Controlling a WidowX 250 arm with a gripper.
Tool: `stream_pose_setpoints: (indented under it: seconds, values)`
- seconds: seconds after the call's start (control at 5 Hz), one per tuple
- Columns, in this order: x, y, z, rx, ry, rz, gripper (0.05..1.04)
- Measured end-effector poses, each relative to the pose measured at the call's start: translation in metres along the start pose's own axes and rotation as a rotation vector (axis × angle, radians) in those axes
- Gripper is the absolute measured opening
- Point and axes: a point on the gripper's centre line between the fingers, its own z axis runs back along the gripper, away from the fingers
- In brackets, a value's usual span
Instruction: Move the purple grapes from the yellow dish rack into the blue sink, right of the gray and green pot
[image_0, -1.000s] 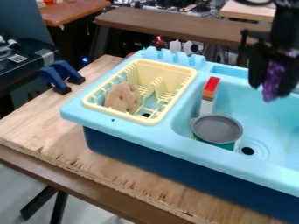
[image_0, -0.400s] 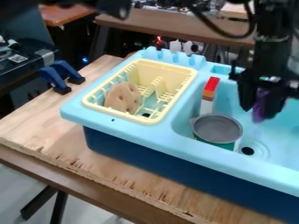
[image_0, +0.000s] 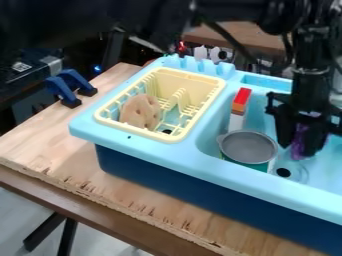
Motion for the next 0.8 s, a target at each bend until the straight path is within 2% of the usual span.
stream_pose_setpoints:
  seconds: [0.2, 0.4, 0.6, 0.8]
  values:
    - [0.002, 0.005, -0.007, 0.0, 0.019, 0.015, 0.608]
    - [-0.002, 0.01, -0.017, 0.003, -0.013, 0.047, 0.71]
    - [-0.002, 0.013, 0.0, 0.023, -0.075, 0.066, 0.961]
    - [-0.001, 0.011, 0.036, 0.065, -0.159, 0.059, 1.006]
